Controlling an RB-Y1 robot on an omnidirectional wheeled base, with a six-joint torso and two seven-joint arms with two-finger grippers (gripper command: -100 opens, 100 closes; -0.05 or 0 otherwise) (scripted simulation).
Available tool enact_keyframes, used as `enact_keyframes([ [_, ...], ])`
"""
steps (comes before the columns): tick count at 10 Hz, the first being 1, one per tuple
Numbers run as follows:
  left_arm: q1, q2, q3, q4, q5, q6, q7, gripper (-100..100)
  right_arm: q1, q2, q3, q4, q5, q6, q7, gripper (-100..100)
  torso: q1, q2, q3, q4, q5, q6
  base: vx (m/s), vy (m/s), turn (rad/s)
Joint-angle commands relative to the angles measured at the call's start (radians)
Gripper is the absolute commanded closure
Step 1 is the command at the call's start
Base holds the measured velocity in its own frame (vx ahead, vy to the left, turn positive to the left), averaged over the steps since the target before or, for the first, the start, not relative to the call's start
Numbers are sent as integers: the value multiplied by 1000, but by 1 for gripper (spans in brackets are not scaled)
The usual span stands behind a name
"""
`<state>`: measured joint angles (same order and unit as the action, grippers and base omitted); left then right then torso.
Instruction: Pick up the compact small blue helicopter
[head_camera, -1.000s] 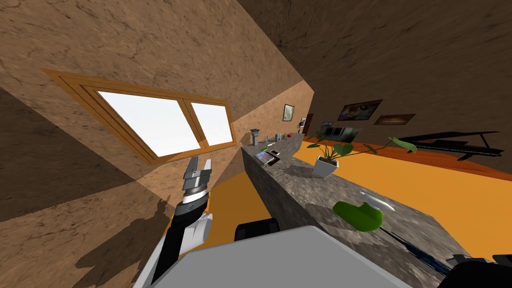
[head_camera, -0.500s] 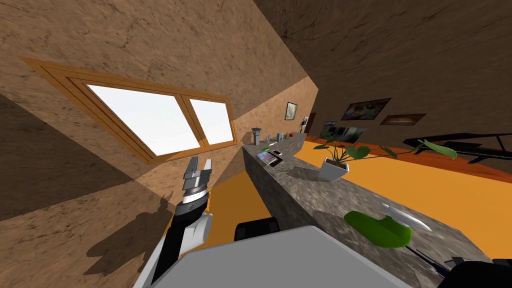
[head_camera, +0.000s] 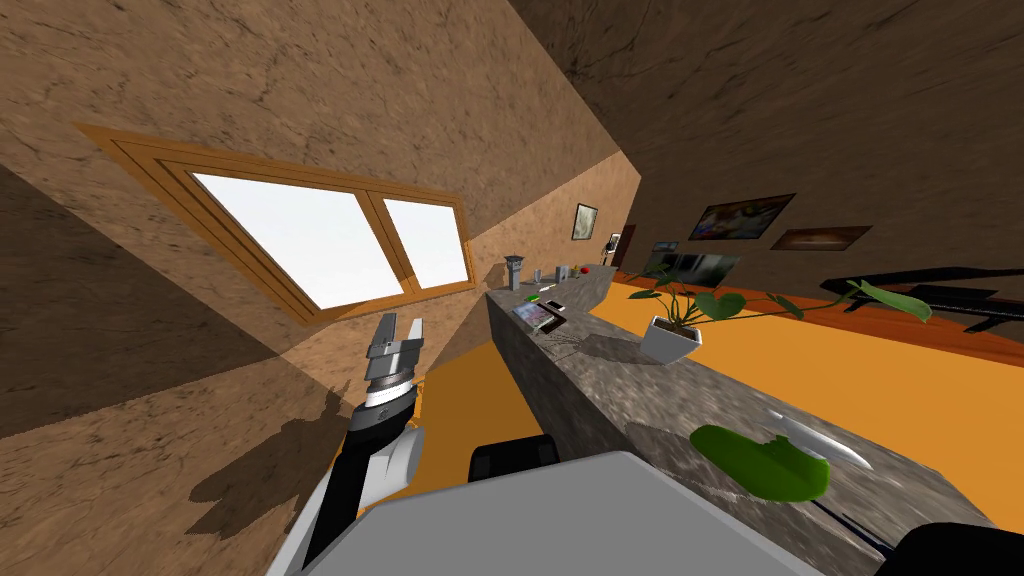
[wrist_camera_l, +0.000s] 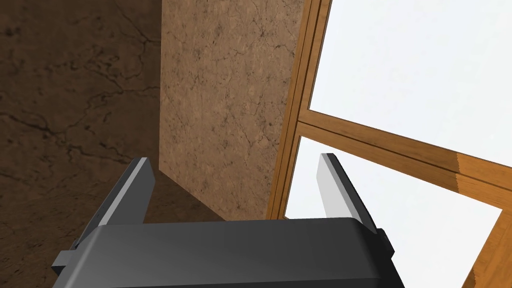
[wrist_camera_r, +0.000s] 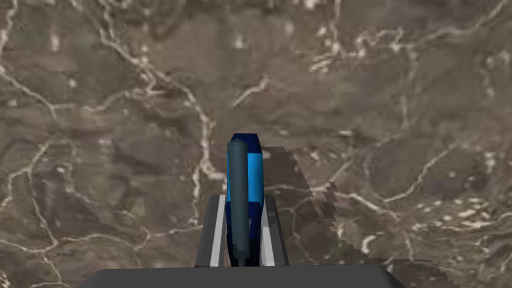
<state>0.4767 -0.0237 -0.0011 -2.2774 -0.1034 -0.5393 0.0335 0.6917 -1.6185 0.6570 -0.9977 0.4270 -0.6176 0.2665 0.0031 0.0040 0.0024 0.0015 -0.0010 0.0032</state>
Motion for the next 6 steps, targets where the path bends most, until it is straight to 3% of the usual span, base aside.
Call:
enact_keyframes([
  [1,0,0,0,0,0,0,0,0,0,0,0,0,0,0,0,100,0,0,0,0,0,0,0,0,0],
  [3,0,0,0,0,0,0,0,0,0,0,0,-1,0,-1,1,100,-1,0,0,0,0,0,0,0,0],
  [4,0,0,0,0,0,0,0,0,0,0,0,-1,0,-1,1,0,-1,0,0,0,0,0,0,0,0],
  [5,0,0,0,0,0,0,0,0,-9,-29,0,-1,-1,-23,-12,100,-1,0,0,0,0,0,21,16,-66],
  [6,0,0,0,0,0,0,0,0,-8,-46,-2,-5,-6,-31,-16,100,0,-1,0,0,1,0,23,26,-78],
])
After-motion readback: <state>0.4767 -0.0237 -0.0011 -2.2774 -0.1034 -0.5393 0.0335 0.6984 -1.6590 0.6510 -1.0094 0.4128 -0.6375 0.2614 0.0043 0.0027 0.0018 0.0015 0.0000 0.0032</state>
